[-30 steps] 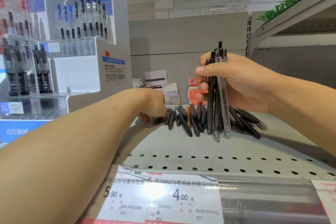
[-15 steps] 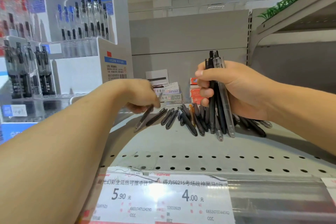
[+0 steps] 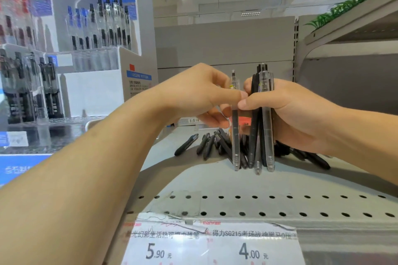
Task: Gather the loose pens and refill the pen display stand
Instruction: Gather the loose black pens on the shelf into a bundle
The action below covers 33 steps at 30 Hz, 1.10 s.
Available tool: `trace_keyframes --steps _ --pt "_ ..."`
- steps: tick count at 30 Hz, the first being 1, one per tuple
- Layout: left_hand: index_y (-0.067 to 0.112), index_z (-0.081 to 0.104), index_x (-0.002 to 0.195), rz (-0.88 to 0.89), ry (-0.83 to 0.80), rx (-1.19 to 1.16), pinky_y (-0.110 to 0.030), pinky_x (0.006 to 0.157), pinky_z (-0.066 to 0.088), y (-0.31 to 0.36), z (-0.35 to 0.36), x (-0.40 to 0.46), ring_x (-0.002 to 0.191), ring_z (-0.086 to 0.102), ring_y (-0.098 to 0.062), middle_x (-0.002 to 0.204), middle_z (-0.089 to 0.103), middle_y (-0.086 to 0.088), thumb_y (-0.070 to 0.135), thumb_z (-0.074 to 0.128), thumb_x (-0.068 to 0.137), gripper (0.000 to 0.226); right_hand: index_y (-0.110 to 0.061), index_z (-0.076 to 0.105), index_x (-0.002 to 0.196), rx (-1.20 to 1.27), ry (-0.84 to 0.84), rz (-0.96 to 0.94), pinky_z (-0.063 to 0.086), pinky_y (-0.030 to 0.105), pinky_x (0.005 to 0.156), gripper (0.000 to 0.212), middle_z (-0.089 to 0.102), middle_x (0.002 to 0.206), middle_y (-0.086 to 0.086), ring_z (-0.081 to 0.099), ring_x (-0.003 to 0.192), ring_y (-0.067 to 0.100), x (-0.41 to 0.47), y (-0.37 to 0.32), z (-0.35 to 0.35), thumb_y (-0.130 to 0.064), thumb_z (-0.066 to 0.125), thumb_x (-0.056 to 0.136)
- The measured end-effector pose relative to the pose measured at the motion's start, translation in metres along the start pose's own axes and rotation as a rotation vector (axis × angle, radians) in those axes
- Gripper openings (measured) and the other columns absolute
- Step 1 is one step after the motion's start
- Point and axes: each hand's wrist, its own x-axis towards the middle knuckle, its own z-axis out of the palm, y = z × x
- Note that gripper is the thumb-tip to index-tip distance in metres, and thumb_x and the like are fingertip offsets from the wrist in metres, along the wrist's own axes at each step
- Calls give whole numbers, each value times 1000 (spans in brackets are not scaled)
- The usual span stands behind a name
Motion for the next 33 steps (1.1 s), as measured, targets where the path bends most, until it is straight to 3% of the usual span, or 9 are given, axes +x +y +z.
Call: trace_keyframes --steps 5,8,10,14,16,19,24,27,33 --pt "5 69 99 70 37 -24 -26 59 60 4 0 0 68 75 -22 78 77 -10 40 65 95 36 -10 69 111 -65 -8 18 62 49 84 26 70 91 9 73 84 22 -4 0 6 3 65 89" --pt "9 69 87 39 340 -56 -25 51 55 -12 -10 10 55 70 -18 65 72 -5 37 59 95 31 -13 63 116 38 73 46 62 40 71 36 66 77 9 68 70 23 -1 2 8 9 61 89" --pt "9 70 86 -96 456 149 -26 51 57 -36 -18 16 55 71 -18 66 72 -4 30 57 93 25 -15 63 115 73 112 49 62 40 71 38 64 72 7 68 68 23 0 3 8 12 59 88" --pt "8 68 99 -523 28 589 -39 71 64 -71 -12 19 77 75 -28 92 72 -12 33 60 94 27 -13 63 111 100 73 48 61 41 74 30 63 73 9 67 67 23 1 7 9 8 60 89" --pt "6 70 99 -540 -169 791 -33 70 60 -76 0 22 87 71 -29 98 70 -10 34 58 95 30 -14 63 108 135 53 52 60 40 74 25 63 74 9 65 66 23 1 9 8 4 63 90" --pt "11 61 77 -455 -192 934 -27 52 41 -75 4 31 67 56 -21 76 60 -6 27 55 95 24 -14 64 109 148 81 66 60 39 72 23 65 73 9 65 66 23 0 9 8 -1 65 91" --pt "19 68 102 -343 98 357 -26 54 56 -53 -17 23 58 66 -17 81 75 -3 30 67 92 14 -13 63 111 143 108 75 60 37 70 23 64 73 10 65 66 23 -2 4 10 0 60 93" --pt "29 60 107 -169 86 -79 -20 52 55 -31 -18 12 62 73 -9 80 77 6 25 71 92 19 -12 64 108 113 163 84 63 42 75 22 66 75 11 68 69 24 -3 1 10 2 61 91" --pt "4 64 108 -52 -81 -11 -32 73 60 -12 -3 -1 82 76 -16 90 77 -5 18 69 93 22 -15 66 100 42 189 87 62 45 81 15 66 81 9 66 75 23 -2 1 9 -3 65 91"
